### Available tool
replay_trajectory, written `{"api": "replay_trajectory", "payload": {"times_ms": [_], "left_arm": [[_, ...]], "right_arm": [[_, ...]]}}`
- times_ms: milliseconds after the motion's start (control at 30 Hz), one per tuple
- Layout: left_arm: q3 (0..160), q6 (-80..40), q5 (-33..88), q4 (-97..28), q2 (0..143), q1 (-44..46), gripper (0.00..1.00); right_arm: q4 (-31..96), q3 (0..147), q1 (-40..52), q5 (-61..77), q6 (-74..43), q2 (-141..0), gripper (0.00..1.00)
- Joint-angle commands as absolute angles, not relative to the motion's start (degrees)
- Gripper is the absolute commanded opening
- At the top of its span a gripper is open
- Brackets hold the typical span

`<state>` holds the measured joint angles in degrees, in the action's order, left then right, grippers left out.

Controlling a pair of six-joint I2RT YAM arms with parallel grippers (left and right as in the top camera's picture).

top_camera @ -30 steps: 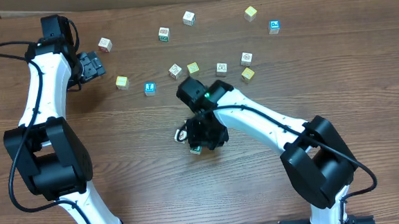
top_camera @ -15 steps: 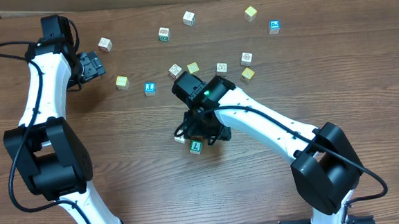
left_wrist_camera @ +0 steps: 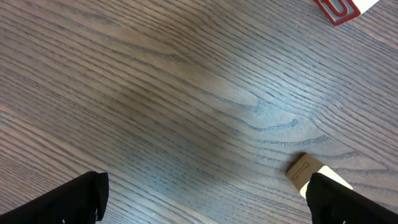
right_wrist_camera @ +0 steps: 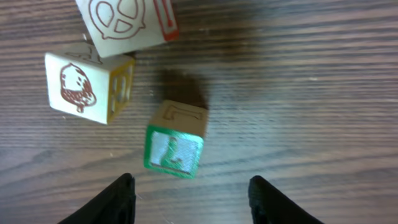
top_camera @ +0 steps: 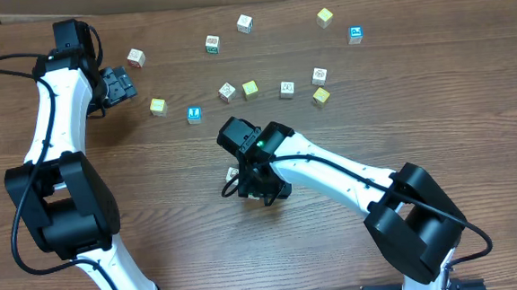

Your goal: Form a circle

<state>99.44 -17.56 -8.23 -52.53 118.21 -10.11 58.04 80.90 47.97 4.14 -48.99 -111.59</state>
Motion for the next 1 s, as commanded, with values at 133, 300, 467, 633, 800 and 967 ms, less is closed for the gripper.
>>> {"api": "replay_trajectory", "payload": {"times_ms": [133, 300, 467, 633, 800, 967], "left_arm": [[99.1, -17.1, -8.5, -52.4, 117.6, -9.7, 1.0], [99.1, -17.1, -8.5, -52.4, 117.6, -9.7, 1.0], [99.1, -17.1, -8.5, -52.4, 117.6, -9.7, 1.0], [99.1, -17.1, -8.5, -52.4, 117.6, -9.7, 1.0], [99.1, -17.1, -8.5, -52.4, 117.6, -9.7, 1.0], [99.1, -17.1, -8.5, -52.4, 117.6, -9.7, 0.99]], "right_arm": [[55.5, 79.1, 47.7, 5.7, -49.7, -111.5, 0.53], [54.7, 79.1, 47.7, 5.9, -49.7, -113.1, 0.53], [54.8, 79.1, 47.5, 6.5, -49.5, -113.5, 0.4], [54.5, 79.2, 47.5, 7.2, -48.8, -113.5, 0.32], [54.0, 79.2, 47.5, 9.1, -44.7, -113.5, 0.4], [53.8, 79.2, 47.0, 9.1, -45.0, -113.5, 0.49]]}}
